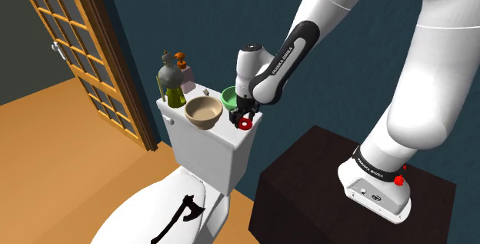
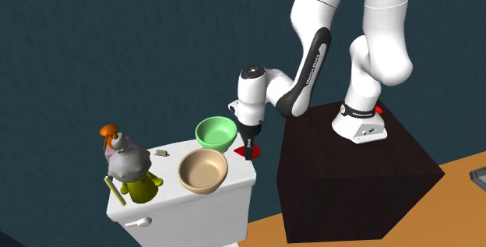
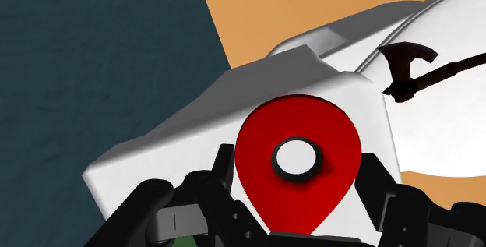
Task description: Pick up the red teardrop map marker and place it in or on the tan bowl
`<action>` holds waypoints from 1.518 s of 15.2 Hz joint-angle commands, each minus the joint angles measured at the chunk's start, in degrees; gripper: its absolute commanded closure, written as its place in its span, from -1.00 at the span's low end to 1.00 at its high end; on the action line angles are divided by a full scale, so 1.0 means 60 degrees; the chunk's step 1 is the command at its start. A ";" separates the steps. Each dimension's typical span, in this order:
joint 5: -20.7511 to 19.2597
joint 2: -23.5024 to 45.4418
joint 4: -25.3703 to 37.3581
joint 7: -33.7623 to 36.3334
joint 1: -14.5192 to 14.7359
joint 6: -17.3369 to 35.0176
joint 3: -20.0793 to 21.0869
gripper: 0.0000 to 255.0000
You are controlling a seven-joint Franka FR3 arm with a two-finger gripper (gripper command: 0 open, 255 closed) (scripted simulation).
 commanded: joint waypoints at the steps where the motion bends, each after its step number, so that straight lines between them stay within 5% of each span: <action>1: 0.0189 -0.0317 -0.0053 -0.0120 -0.0072 -0.0261 0.0128 1.00; 20: 0.1538 -0.2727 0.0105 -0.1098 -0.0271 -0.2736 0.0524 1.00; 23: 0.1131 -0.1766 0.1354 -0.0630 -0.0183 -0.3063 0.0601 1.00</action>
